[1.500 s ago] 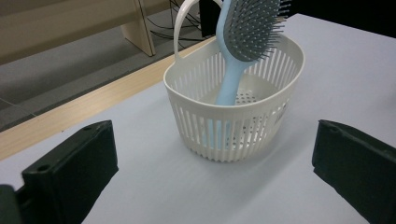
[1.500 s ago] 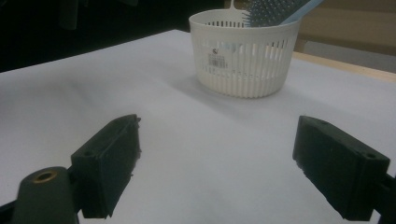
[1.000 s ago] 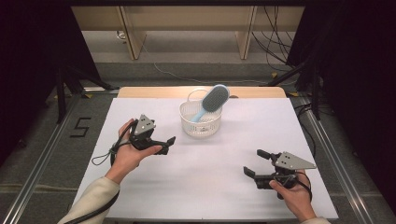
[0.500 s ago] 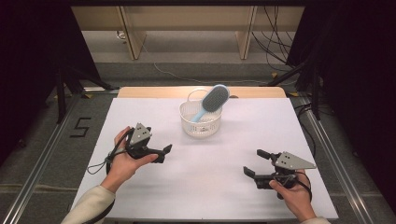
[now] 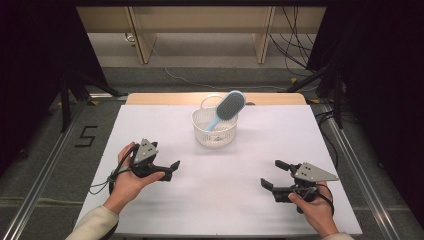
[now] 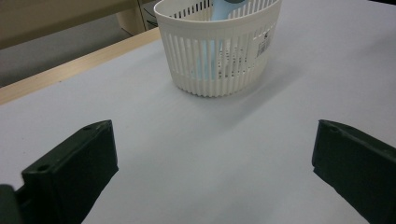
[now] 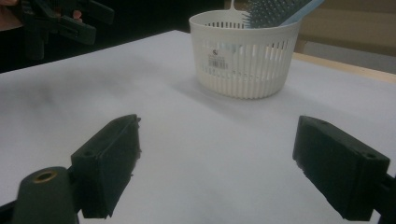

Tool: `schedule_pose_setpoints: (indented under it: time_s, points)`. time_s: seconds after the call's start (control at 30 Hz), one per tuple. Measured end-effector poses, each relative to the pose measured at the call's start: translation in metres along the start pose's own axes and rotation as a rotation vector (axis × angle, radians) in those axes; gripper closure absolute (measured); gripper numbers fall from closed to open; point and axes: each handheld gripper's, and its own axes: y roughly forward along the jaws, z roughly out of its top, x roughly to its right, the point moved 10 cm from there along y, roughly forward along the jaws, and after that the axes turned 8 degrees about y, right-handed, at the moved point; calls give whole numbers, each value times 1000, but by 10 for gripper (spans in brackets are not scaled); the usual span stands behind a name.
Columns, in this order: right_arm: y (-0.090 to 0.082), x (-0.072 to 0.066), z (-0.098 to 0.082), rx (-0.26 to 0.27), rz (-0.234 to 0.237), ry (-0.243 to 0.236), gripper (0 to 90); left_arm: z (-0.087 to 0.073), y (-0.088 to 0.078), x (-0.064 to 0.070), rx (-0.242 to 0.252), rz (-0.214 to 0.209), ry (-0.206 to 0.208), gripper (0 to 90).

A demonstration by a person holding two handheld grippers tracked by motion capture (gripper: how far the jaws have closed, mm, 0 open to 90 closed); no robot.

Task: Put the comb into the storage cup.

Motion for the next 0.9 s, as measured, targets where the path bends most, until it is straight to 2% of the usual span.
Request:
schedule_pose_setpoints:
  time_s: [0.47,0.9]
  points:
    - [0,0,0,0,1,-1,155,-24,-12,0,-26,11,-7,0]
    - [0,-1,1,2,3,-6,155,-34,-13,-1,-44,29,-1,0]
